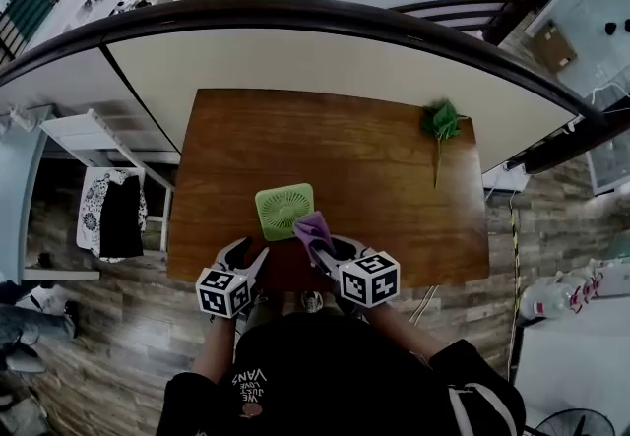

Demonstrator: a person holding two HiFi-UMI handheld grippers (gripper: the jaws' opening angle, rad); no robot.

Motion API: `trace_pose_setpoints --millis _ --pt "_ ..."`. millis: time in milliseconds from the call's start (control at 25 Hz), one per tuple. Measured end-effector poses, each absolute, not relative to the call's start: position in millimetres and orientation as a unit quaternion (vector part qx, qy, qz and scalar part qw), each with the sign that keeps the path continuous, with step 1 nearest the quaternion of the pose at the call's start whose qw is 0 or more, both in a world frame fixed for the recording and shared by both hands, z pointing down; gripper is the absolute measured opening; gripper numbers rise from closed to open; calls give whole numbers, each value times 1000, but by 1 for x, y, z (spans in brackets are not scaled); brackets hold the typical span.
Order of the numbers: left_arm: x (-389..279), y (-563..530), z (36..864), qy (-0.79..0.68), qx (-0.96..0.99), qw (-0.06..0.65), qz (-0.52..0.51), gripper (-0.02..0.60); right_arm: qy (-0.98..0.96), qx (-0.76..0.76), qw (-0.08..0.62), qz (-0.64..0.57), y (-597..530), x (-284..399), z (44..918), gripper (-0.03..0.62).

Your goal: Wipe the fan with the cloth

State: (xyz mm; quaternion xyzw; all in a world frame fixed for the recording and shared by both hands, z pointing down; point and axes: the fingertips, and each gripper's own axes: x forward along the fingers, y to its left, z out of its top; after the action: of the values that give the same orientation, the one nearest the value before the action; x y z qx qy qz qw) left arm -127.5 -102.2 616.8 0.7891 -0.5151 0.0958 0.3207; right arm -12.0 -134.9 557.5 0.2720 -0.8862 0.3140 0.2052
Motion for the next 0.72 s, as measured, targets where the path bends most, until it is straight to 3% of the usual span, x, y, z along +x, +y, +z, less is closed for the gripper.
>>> trace_pose_setpoints --millis 720 --pt "-112 -147 653 -396 845 331 140 179 -890 246 236 303 -160 -67 561 100"
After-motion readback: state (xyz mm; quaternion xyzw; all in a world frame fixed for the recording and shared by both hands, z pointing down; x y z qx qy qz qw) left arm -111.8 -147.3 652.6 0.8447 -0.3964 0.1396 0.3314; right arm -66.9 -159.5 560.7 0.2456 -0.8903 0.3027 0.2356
